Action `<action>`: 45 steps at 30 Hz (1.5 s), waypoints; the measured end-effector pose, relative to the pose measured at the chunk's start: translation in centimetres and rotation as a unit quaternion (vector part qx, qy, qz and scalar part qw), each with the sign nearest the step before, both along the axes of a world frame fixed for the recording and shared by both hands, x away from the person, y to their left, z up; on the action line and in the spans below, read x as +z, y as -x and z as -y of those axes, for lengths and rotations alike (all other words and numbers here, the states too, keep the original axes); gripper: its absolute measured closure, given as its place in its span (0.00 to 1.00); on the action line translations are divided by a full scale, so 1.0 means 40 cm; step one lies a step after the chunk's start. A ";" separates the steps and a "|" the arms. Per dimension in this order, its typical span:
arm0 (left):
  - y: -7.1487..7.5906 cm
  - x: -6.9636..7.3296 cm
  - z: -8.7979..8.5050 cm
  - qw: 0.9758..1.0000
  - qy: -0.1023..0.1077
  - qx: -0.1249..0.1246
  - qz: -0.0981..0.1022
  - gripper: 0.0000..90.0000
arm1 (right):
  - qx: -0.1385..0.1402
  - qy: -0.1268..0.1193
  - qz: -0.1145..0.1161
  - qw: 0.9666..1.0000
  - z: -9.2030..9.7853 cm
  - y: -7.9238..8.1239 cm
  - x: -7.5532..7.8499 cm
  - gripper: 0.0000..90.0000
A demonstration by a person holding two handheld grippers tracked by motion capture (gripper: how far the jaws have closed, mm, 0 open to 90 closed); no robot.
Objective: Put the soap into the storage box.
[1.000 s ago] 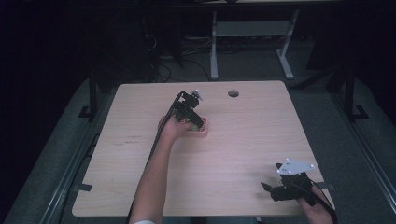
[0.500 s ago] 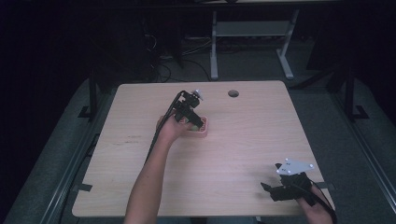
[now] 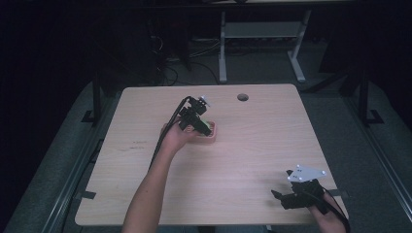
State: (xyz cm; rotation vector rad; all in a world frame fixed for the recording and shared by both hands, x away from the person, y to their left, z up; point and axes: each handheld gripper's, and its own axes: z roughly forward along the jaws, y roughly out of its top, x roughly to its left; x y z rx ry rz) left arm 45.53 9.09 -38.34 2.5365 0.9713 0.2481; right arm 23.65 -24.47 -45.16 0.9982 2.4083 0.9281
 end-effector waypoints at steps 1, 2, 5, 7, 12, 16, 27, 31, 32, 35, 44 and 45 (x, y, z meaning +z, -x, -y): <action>0.002 0.002 -0.004 1.000 -0.002 -0.003 -0.001 0.24 | 0.000 0.000 0.000 1.000 0.000 0.000 0.000 0.15; 0.005 0.003 -0.006 1.000 -0.002 -0.002 0.001 0.24 | 0.000 0.000 0.000 1.000 0.000 -0.001 0.000 0.15; 0.011 0.005 -0.015 1.000 0.004 -0.003 -0.001 0.24 | 0.000 0.002 0.000 1.000 0.000 -0.001 0.000 0.15; 0.016 0.005 -0.017 1.000 0.004 -0.003 -0.002 0.24 | -0.002 0.000 0.000 1.000 -0.001 -0.001 0.000 0.15; 0.025 0.005 -0.020 1.000 0.008 -0.008 -0.004 0.23 | -0.006 -0.002 0.001 1.000 0.001 -0.002 -0.001 0.15; 0.042 0.004 -0.024 1.000 0.007 -0.015 -0.002 0.24 | -0.007 -0.001 0.002 1.000 0.004 -0.003 -0.001 0.15; 0.074 -0.005 -0.051 1.000 0.014 -0.021 -0.006 0.23 | -0.005 0.007 0.005 1.000 0.005 -0.004 -0.004 0.15; 0.086 -0.005 -0.059 0.999 0.021 -0.026 -0.006 0.23 | -0.011 0.002 0.007 1.000 0.008 -0.004 -0.003 0.15; 0.089 -0.006 -0.060 0.999 0.022 -0.023 -0.005 0.23 | -0.011 0.002 0.006 1.000 0.009 -0.004 -0.003 0.15; 0.099 -0.006 -0.063 0.999 0.024 -0.025 -0.007 0.23 | -0.012 0.003 0.004 1.000 0.008 -0.005 -0.004 0.15; 0.130 -0.005 -0.077 0.999 0.027 -0.036 -0.002 0.23 | -0.015 0.003 0.003 1.000 0.008 -0.005 -0.005 0.15; 0.135 -0.006 -0.079 0.999 0.029 -0.034 -0.003 0.23 | -0.015 0.004 0.003 1.000 0.009 -0.005 -0.005 0.15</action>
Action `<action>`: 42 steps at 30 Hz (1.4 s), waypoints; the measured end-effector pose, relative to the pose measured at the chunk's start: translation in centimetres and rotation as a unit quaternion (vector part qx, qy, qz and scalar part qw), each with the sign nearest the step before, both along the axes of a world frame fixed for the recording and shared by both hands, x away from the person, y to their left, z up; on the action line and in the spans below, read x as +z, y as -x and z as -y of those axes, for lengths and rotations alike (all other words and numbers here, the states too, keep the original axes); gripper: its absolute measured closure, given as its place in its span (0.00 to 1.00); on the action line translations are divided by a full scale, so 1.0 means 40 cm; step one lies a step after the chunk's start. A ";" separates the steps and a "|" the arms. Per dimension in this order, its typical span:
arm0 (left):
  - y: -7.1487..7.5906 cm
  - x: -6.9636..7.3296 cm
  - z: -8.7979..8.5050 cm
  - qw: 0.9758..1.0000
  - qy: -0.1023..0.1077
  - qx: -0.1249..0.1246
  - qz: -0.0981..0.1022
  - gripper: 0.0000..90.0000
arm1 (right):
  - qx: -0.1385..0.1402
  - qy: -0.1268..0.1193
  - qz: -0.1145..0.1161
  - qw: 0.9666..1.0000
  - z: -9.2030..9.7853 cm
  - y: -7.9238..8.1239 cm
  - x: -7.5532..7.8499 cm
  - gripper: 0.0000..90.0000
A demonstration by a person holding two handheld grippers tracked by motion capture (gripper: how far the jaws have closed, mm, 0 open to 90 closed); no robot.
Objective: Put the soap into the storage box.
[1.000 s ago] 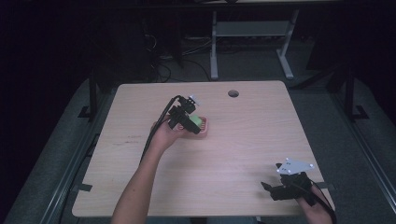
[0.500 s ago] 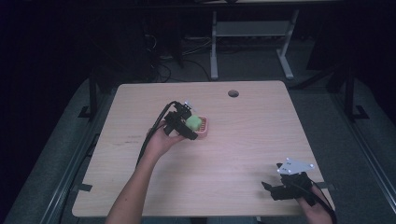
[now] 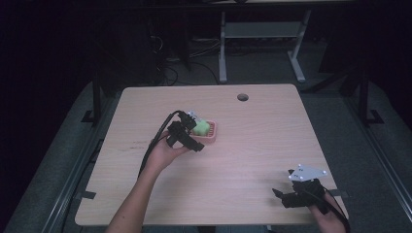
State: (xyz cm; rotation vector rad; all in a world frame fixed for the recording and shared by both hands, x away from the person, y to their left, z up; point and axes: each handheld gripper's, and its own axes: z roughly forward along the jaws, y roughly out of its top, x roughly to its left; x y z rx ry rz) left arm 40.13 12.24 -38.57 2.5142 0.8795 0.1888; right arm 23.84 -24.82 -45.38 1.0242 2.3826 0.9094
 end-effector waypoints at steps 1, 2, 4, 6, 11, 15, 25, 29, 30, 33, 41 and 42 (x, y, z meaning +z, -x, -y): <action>0.004 0.000 -0.002 1.000 0.000 -0.001 0.001 0.23 | -0.001 0.000 0.000 1.000 0.000 0.000 0.000 0.15; 0.007 0.000 -0.005 1.000 0.000 -0.002 0.000 0.23 | 0.000 0.002 0.001 1.000 0.001 -0.001 0.000 0.15; 0.013 -0.002 -0.012 1.000 0.000 -0.004 0.003 0.23 | -0.001 0.001 0.000 1.000 0.001 -0.001 -0.001 0.15; 0.021 -0.004 -0.018 1.000 0.006 0.001 0.002 0.23 | -0.001 0.002 0.000 1.000 0.002 -0.002 -0.001 0.15; 0.037 -0.006 -0.032 1.000 0.006 -0.001 -0.001 0.23 | -0.002 0.001 0.002 1.000 0.002 -0.002 -0.001 0.15; 0.050 -0.010 -0.042 1.000 0.010 0.000 -0.004 0.23 | -0.007 0.000 -0.001 1.000 0.003 -0.002 -0.001 0.15; 0.082 -0.032 -0.062 1.000 0.008 0.000 -0.011 0.23 | -0.008 0.001 0.004 1.000 0.006 -0.003 -0.001 0.15; 0.091 -0.036 -0.075 1.000 0.007 -0.001 -0.013 0.23 | -0.009 0.001 0.001 1.000 0.004 -0.002 -0.003 0.15; 0.092 -0.036 -0.078 1.000 0.009 0.000 -0.012 0.23 | -0.009 0.000 0.000 1.000 0.003 -0.002 -0.002 0.15; 0.098 -0.037 -0.086 1.000 0.009 0.000 -0.012 0.23 | -0.008 0.002 0.001 1.000 0.004 -0.003 -0.003 0.15; 0.124 -0.045 -0.101 1.000 0.012 0.001 -0.013 0.23 | -0.007 0.003 0.002 1.000 0.002 -0.004 -0.003 0.15; 0.127 -0.045 -0.104 1.000 0.010 0.001 -0.013 0.23 | -0.007 0.003 0.003 1.000 0.002 -0.004 -0.004 0.15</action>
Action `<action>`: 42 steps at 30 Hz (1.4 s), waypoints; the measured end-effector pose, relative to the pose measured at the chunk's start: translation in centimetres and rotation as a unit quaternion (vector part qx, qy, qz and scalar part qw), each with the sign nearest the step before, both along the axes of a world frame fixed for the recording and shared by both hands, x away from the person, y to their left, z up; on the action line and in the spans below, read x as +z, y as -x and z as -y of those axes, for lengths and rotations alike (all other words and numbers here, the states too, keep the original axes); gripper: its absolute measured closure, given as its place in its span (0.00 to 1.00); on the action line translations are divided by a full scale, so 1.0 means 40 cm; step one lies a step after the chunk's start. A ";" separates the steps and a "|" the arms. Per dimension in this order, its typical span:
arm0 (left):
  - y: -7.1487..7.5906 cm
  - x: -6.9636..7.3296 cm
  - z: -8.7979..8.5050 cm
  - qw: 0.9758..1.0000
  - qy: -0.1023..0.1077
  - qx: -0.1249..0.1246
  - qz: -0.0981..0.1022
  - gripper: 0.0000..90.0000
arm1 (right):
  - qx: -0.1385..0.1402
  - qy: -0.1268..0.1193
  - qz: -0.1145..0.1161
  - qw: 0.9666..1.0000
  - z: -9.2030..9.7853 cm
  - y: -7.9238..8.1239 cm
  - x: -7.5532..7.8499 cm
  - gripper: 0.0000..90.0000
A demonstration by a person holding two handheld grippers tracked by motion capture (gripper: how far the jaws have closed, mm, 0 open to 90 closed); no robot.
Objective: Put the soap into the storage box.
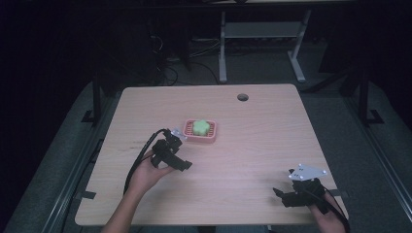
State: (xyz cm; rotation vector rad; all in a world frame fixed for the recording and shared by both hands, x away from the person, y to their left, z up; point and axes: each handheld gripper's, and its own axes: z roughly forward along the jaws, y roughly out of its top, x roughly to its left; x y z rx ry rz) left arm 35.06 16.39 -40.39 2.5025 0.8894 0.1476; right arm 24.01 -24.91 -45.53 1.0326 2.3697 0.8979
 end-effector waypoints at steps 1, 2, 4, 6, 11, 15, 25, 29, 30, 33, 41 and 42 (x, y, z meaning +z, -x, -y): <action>0.004 -0.001 -0.002 1.000 0.001 0.001 0.001 0.23 | 0.000 0.000 0.000 1.000 0.000 0.000 0.000 0.15; 0.006 -0.001 -0.006 1.000 0.002 0.000 0.001 0.23 | 0.000 0.001 0.000 1.000 0.000 0.000 0.000 0.15; 0.013 -0.002 -0.010 1.000 0.003 0.001 0.001 0.23 | 0.000 0.002 0.000 1.000 -0.001 0.000 0.000 0.15; 0.020 -0.002 -0.014 1.000 0.006 0.002 0.004 0.23 | -0.002 0.001 -0.002 1.000 -0.002 0.001 -0.001 0.15; 0.039 -0.011 -0.023 1.000 0.004 0.002 0.006 0.23 | -0.001 0.002 -0.004 1.000 -0.005 -0.002 -0.002 0.15; 0.050 -0.018 -0.033 1.000 0.004 0.003 0.006 0.23 | 0.000 0.004 -0.003 1.000 -0.005 -0.004 -0.004 0.15; 0.087 -0.026 -0.049 1.000 0.012 0.004 0.011 0.23 | 0.000 0.005 -0.001 1.000 -0.005 -0.003 -0.004 0.15; 0.101 -0.030 -0.054 1.000 0.006 0.000 0.014 0.23 | -0.001 0.005 -0.002 1.000 -0.006 -0.003 -0.004 0.15; 0.104 -0.032 -0.056 1.000 0.003 -0.002 0.013 0.23 | -0.001 0.005 -0.002 1.000 -0.007 -0.003 -0.004 0.15; 0.114 -0.040 -0.065 1.000 0.006 0.003 0.009 0.23 | 0.000 0.006 -0.002 1.000 -0.008 -0.003 -0.005 0.15; 0.151 -0.054 -0.088 1.000 0.020 0.014 0.015 0.23 | 0.002 0.008 -0.002 1.000 -0.012 -0.003 -0.006 0.15; 0.156 -0.056 -0.091 1.000 0.021 0.013 0.016 0.23 | 0.002 0.008 -0.002 1.000 -0.013 -0.003 -0.006 0.15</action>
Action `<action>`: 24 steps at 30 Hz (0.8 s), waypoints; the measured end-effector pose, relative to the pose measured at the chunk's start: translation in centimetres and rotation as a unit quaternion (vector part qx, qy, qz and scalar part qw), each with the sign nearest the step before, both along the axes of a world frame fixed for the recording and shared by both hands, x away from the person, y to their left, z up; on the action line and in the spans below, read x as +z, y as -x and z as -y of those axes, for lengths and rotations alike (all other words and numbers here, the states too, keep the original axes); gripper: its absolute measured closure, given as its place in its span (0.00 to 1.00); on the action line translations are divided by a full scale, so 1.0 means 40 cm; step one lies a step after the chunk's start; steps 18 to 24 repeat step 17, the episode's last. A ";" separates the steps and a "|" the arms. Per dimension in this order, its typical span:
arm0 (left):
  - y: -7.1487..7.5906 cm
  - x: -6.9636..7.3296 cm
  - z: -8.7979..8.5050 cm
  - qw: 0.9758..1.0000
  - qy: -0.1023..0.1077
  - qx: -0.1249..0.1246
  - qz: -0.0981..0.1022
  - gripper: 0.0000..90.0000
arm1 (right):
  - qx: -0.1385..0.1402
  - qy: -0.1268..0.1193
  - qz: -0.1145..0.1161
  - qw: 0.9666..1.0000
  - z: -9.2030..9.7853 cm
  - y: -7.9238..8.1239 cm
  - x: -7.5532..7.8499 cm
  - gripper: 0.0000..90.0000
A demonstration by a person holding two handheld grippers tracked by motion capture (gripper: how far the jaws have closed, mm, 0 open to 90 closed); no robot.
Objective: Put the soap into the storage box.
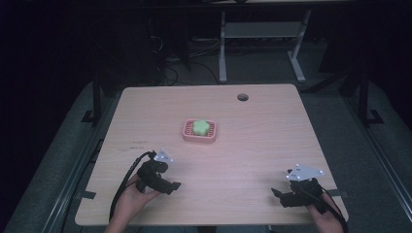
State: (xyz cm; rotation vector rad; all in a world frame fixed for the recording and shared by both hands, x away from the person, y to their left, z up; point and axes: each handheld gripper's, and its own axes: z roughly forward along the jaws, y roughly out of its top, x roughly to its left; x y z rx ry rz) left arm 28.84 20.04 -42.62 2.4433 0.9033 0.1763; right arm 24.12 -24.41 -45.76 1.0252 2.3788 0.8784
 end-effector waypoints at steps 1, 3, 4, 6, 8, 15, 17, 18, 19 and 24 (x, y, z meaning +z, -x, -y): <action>0.005 -0.001 -0.002 1.000 0.002 0.002 -0.001 0.23 | 0.000 0.000 -0.001 1.000 -0.001 0.000 0.000 0.15; 0.014 -0.004 -0.005 1.000 0.001 0.001 0.002 0.23 | 0.000 0.001 0.001 1.000 -0.002 0.002 0.001 0.15; 0.019 -0.004 -0.006 1.000 0.001 0.003 0.003 0.23 | 0.000 0.002 0.001 1.000 -0.002 0.002 0.001 0.15; 0.028 -0.003 -0.009 1.000 -0.001 0.003 0.007 0.23 | -0.001 0.002 0.002 1.000 -0.001 0.002 0.001 0.15; 0.036 -0.001 -0.012 1.000 0.001 0.004 0.010 0.23 | -0.002 0.002 0.002 1.000 0.000 0.002 0.001 0.15; 0.074 -0.004 -0.040 0.999 0.018 0.017 0.030 0.23 | 0.002 0.004 0.003 1.000 -0.003 0.003 0.002 0.15; 0.081 -0.010 -0.049 0.999 0.016 0.019 0.036 0.23 | 0.004 0.003 0.004 1.000 -0.005 0.004 0.005 0.15; 0.081 -0.010 -0.049 0.999 0.016 0.019 0.036 0.23 | 0.004 0.003 0.004 1.000 -0.005 0.004 0.005 0.15; 0.081 -0.010 -0.049 0.999 0.016 0.019 0.036 0.23 | 0.004 0.003 0.004 1.000 -0.005 0.004 0.005 0.15; 0.081 -0.010 -0.049 0.999 0.016 0.019 0.036 0.23 | 0.004 0.003 0.004 1.000 -0.005 0.004 0.005 0.15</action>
